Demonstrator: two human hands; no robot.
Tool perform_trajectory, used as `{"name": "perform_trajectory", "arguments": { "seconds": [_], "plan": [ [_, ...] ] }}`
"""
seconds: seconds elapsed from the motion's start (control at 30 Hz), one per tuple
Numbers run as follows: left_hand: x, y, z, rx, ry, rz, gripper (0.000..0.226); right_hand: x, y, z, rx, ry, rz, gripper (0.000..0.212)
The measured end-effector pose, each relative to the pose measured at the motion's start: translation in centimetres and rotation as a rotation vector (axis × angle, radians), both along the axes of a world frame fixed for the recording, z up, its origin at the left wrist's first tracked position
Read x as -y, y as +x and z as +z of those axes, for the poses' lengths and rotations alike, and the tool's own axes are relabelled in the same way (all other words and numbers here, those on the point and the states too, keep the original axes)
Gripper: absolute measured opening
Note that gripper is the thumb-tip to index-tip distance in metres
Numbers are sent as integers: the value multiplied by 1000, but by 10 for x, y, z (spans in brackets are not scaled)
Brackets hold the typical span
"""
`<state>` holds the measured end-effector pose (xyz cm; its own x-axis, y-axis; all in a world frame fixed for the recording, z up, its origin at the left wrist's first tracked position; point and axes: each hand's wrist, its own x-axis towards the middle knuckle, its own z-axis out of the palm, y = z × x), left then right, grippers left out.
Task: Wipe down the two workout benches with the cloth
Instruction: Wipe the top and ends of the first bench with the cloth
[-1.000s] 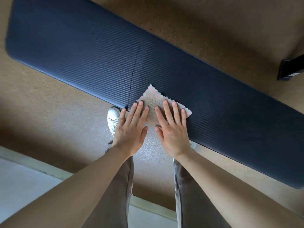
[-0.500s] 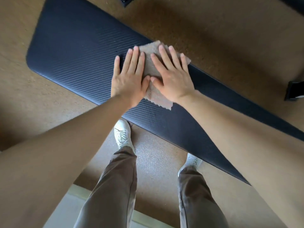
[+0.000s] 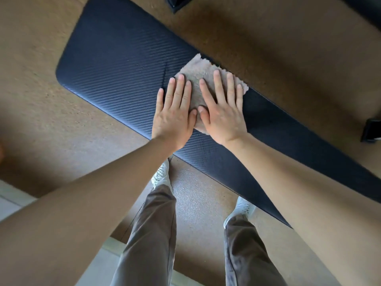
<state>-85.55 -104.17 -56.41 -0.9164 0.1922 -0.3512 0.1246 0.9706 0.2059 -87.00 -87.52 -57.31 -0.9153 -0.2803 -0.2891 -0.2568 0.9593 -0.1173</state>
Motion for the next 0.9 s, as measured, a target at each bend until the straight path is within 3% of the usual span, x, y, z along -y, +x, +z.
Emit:
{"name": "perform_trajectory", "arguments": {
  "seconds": [0.5,0.73,0.9],
  "plan": [
    [21,148,6,136,-68,101,74,19,138,12,73,-10,152,74],
    [34,130,14,176,-71,12,74,34,134,16,77,-4,93,64],
    [66,72,18,176,-84,-89,71,60,85,13,89,-17,112,68]
  ]
}}
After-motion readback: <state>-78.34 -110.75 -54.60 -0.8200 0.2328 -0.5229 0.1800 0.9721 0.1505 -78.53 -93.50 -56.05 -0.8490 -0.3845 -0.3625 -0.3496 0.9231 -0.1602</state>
